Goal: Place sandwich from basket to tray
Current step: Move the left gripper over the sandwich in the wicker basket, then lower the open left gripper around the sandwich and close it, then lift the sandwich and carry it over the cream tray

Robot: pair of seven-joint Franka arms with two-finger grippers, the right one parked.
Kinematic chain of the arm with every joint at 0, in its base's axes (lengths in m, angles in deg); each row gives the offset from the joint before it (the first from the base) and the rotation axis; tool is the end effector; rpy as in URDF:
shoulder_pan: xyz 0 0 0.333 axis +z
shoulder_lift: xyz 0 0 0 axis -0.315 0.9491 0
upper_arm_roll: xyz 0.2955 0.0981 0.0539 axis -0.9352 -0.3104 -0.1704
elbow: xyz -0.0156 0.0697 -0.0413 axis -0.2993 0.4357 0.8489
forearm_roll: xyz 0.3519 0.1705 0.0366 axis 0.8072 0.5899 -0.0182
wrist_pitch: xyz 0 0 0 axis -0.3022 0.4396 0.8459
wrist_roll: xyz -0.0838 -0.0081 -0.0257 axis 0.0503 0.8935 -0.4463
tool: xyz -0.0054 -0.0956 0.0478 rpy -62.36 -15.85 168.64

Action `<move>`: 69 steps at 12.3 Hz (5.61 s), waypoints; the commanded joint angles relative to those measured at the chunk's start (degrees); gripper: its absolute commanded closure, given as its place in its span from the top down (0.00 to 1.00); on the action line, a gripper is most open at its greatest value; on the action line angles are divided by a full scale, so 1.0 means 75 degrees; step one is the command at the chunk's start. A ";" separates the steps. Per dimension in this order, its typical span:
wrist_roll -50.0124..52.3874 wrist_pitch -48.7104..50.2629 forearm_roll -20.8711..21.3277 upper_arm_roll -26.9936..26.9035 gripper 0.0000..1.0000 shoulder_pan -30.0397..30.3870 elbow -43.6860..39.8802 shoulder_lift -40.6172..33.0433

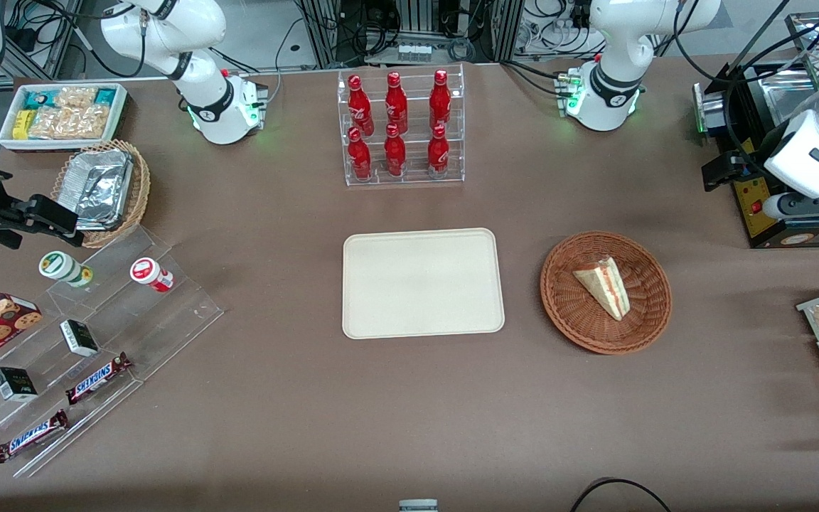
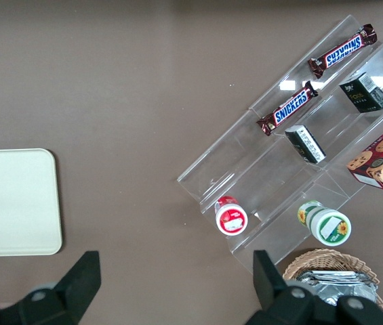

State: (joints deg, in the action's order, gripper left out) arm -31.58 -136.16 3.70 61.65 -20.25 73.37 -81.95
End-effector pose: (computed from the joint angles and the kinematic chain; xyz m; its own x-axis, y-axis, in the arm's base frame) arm 0.5248 -0.0304 0.5960 0.9822 0.0308 -0.1855 0.0167 -0.9969 -0.0771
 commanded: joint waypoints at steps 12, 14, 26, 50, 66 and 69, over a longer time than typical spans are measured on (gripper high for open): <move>0.0459 -0.2255 -0.0380 0.0005 1.00 -0.0181 0.1096 0.1289; 0.0846 -0.3181 -0.0333 0.0016 1.00 -0.0322 0.1753 0.1289; 0.5415 -0.7264 -0.0298 0.0016 1.00 -0.0873 0.4604 0.1265; 0.4017 -0.5506 -0.0368 0.0342 0.05 -0.0885 0.2824 0.2226; 0.5769 -0.4123 -0.0251 0.1669 0.02 -0.3086 -0.2320 0.5916; 0.6341 -0.4205 -0.0053 0.1645 0.02 -0.3626 -0.2894 0.6490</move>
State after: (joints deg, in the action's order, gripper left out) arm 12.61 -167.88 1.58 74.54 -44.73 57.00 -37.06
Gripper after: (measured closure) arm 0.850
